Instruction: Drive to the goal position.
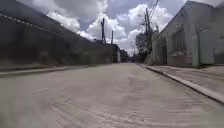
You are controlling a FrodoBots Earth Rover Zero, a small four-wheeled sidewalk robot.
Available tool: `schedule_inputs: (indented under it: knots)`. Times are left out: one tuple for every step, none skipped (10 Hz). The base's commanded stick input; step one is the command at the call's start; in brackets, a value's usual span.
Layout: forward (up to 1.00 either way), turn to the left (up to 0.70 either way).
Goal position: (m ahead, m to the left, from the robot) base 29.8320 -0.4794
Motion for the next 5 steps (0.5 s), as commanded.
schedule_inputs:
  knots:
    - [1.00, -0.26]
    - [1.00, -0.39]
    - [1.00, -0.39]
    - [1.00, -0.39]
    - [1.00, -0.39]
